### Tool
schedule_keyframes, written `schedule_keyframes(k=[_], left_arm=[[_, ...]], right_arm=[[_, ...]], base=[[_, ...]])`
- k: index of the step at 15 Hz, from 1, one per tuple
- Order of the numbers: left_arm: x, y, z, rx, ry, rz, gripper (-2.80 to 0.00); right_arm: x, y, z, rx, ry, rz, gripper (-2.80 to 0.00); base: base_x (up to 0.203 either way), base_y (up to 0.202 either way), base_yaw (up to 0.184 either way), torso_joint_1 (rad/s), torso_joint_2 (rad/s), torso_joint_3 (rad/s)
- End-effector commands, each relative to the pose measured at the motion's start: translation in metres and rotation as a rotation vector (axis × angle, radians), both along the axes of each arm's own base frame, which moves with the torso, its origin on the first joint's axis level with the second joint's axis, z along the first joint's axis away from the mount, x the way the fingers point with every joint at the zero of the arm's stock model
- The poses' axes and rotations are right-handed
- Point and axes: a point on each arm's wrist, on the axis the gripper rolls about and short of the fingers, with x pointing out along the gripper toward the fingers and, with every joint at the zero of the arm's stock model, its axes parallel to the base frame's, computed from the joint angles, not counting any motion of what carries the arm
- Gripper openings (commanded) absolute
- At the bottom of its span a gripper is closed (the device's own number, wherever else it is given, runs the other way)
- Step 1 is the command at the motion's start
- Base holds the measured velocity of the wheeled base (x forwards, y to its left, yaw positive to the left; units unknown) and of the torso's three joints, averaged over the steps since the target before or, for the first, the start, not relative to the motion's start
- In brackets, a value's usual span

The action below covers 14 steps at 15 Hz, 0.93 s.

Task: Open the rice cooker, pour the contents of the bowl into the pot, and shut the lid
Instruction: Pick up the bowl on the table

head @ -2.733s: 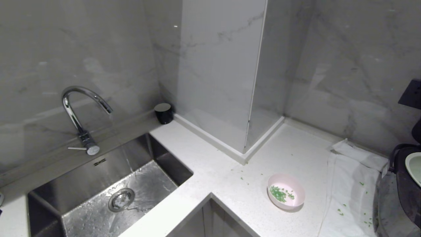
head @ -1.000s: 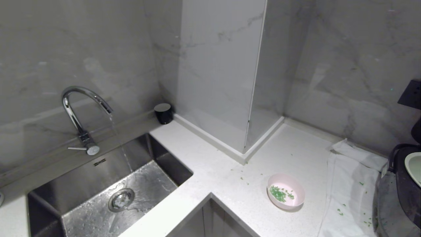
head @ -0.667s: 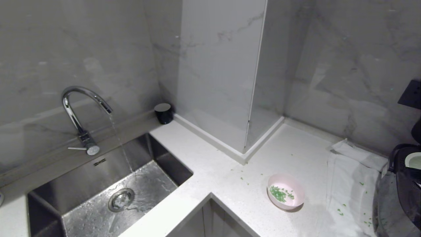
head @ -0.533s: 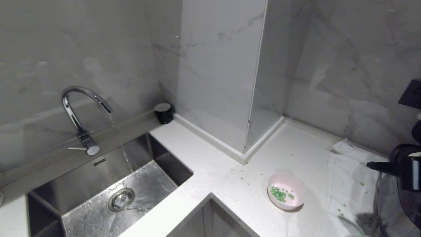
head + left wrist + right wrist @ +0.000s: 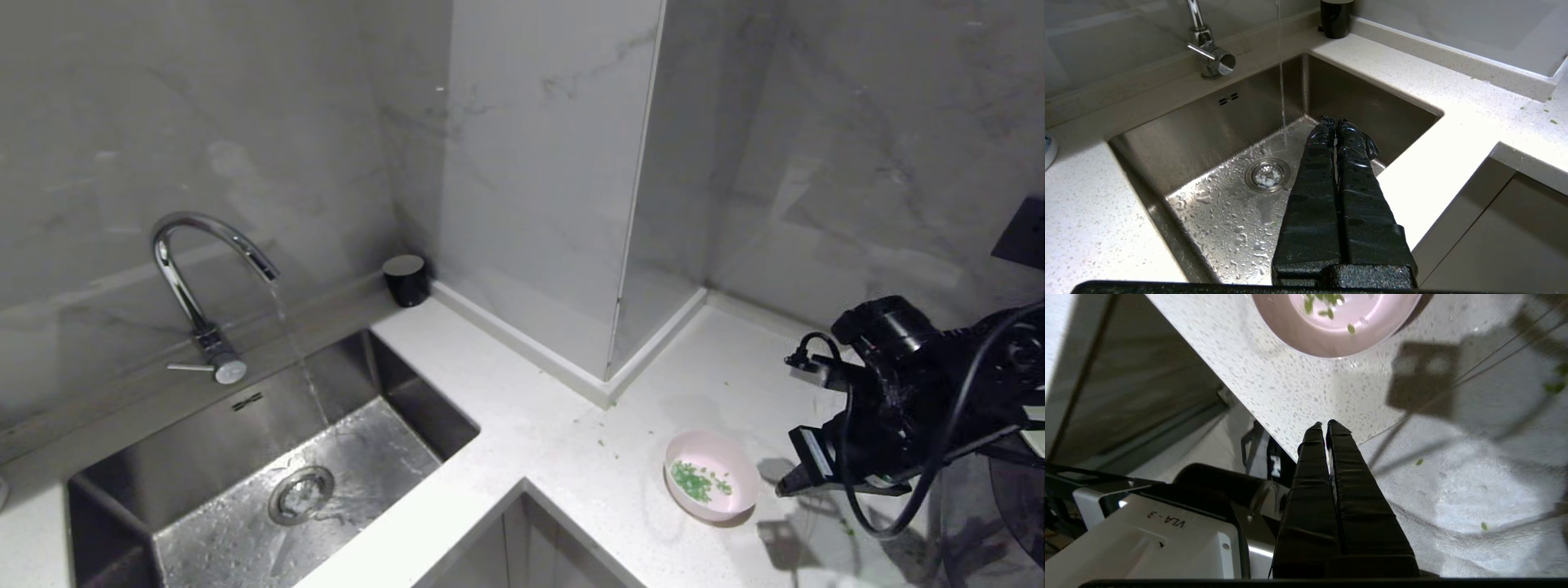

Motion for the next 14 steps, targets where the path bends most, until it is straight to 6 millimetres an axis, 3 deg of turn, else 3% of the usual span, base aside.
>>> schedule_keyframes(k=[1,2,7,14], left_arm=[[0.0,0.0,0.0,0.0,0.003,0.004,-2.8],[0.0,0.0,0.0,0.002,0.003,0.004,-2.8],[0.0,0.0,0.0,0.008,0.003,0.003,-2.8],[0.0,0.0,0.0,0.005,0.001,0.004,-2.8]], right_arm=[[0.01,0.002,-0.021,-0.022,0.066,0.0,-2.8],[0.012,0.002,-0.022,-0.051,0.053,-0.007,0.0],[0.016,-0.01,-0.023,-0.108,0.025,-0.036,0.0],[0.043,-0.016,-0.066,-0.1,0.049,-0.052,0.0]], base=[[0.0,0.0,0.0,0.0,0.0,0.0],[0.0,0.0,0.0,0.0,0.0,0.0],[0.0,0.0,0.0,0.0,0.0,0.0],[0.0,0.0,0.0,0.0,0.0,0.0]])
